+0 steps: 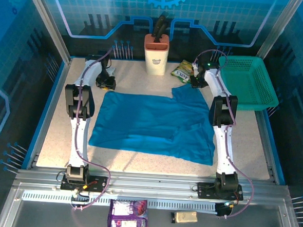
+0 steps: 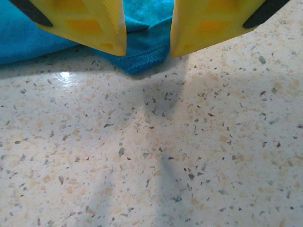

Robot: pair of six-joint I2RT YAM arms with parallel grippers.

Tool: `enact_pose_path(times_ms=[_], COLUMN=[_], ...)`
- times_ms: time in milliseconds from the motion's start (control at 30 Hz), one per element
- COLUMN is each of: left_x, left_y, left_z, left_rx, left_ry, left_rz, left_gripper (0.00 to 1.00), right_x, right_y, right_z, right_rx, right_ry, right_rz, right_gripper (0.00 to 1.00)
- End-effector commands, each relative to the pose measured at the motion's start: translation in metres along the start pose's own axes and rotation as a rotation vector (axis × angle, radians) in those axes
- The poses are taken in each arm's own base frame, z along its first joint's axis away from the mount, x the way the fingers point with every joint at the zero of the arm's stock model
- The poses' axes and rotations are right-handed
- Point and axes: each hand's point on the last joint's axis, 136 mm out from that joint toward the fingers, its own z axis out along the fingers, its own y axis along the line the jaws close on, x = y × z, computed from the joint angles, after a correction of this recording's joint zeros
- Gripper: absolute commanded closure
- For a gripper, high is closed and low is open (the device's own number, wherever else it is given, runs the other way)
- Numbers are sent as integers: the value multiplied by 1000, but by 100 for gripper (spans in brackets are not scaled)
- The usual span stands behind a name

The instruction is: Fold the inside-out t-shirt

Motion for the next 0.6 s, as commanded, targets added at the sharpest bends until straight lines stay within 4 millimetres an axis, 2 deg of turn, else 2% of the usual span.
enact_pose_path(times_ms=[0, 367, 467, 567], left_x=[0, 9, 9, 8], left_y=[2, 6, 8, 11], left_z=[-21, 0, 5, 9], left_rx=[-2, 1, -5, -23], left_ry=[-22, 31, 39, 41], left_rz=[-3, -2, -3, -2], left_gripper=[67, 65, 71, 69], right_x=[21, 23, 22, 23], right_y=[6, 6, 6, 6], right_z=[17, 15, 14, 14], right_rx=[4, 1, 0, 2], right_ry=[72, 75, 72, 76], right_rz=[-17, -20, -21, -25], right_gripper=[87, 89, 89, 89])
